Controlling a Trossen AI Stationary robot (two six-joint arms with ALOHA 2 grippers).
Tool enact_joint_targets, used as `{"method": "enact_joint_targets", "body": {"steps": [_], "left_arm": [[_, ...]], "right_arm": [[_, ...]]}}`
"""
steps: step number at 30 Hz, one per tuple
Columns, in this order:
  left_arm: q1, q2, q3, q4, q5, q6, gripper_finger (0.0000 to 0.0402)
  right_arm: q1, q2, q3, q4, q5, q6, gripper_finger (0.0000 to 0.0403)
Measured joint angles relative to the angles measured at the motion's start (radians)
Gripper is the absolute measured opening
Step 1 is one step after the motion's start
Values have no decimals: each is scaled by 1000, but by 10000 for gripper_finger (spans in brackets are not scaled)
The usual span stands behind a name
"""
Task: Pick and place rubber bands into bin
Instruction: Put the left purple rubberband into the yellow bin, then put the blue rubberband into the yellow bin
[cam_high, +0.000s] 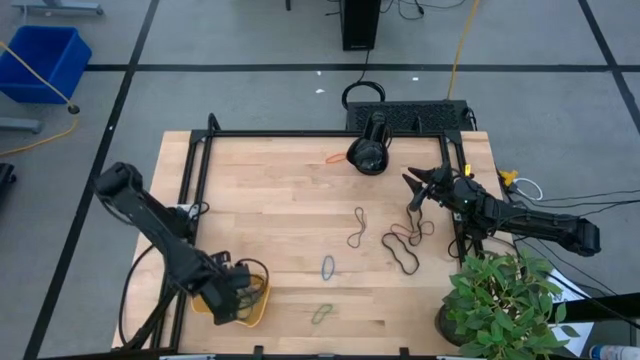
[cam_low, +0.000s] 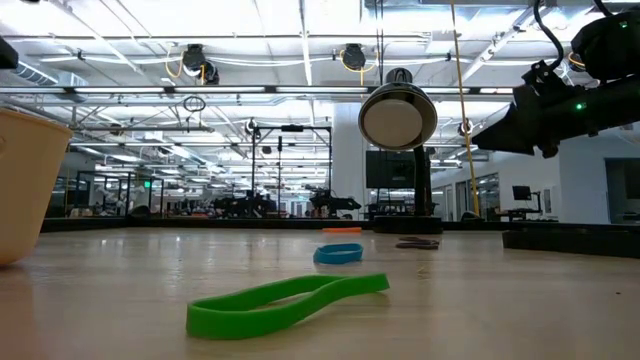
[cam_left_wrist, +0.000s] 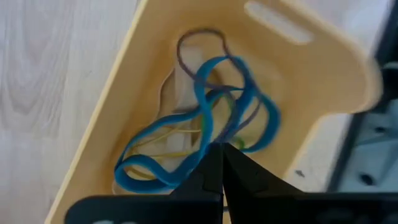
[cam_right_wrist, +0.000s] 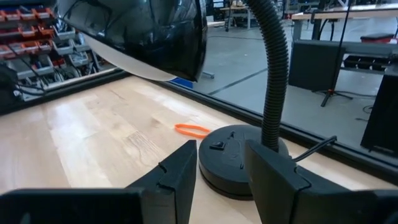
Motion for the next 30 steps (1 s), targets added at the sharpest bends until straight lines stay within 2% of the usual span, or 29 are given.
{"method": "enact_joint_targets", "body": {"steps": [7, 10, 26, 30], "left_arm": [[1, 76, 0, 4, -3, 61, 36], [1, 85, 0, 9, -38, 84, 43], [3, 86, 0, 10, -65, 62, 50], [3, 86, 0, 2, -81, 66, 88]], "right_arm": [[0, 0, 0, -5, -2, 35, 130], [0, 0, 0, -6, -2, 35, 130], [0, 0, 0, -7, -2, 35, 130], [0, 0, 0, -7, -3, 35, 130]]}}
